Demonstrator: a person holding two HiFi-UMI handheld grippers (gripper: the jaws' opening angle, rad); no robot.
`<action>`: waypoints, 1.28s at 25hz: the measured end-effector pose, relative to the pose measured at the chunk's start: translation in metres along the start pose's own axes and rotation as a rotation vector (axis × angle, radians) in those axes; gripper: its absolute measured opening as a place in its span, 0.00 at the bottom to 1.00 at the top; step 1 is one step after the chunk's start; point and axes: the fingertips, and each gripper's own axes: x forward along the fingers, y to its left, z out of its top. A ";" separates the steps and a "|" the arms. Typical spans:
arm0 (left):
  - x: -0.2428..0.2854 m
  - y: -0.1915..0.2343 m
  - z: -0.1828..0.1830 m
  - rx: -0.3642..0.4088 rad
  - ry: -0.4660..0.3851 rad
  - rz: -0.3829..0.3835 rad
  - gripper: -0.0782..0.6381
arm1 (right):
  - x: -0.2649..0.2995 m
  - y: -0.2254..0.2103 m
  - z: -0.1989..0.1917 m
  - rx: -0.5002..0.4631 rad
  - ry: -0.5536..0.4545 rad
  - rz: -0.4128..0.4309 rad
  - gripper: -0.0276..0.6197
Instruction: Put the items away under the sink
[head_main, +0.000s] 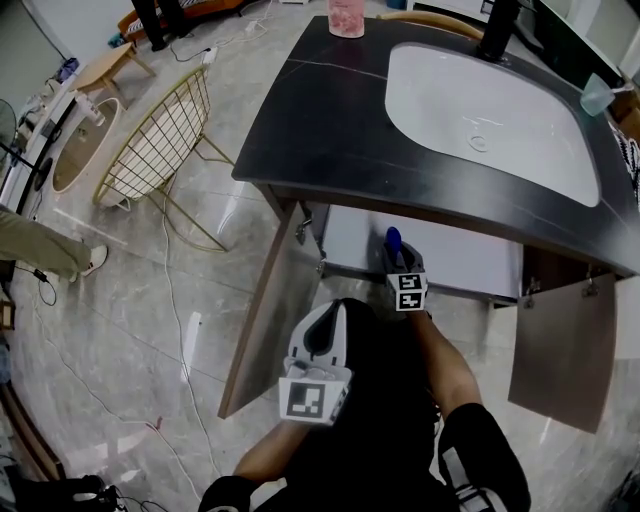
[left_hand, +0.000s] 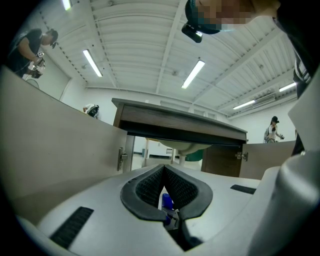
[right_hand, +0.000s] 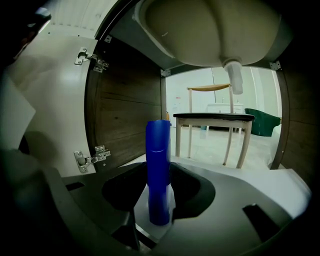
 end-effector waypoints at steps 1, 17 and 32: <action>0.000 0.000 0.000 0.000 0.001 -0.001 0.13 | -0.001 0.001 -0.002 0.001 0.000 0.001 0.27; 0.002 -0.005 -0.001 0.013 -0.011 -0.017 0.13 | -0.015 0.004 -0.012 -0.030 0.009 -0.001 0.27; 0.016 -0.008 -0.003 -0.013 0.017 -0.018 0.13 | -0.066 -0.018 -0.029 0.036 0.206 -0.025 0.28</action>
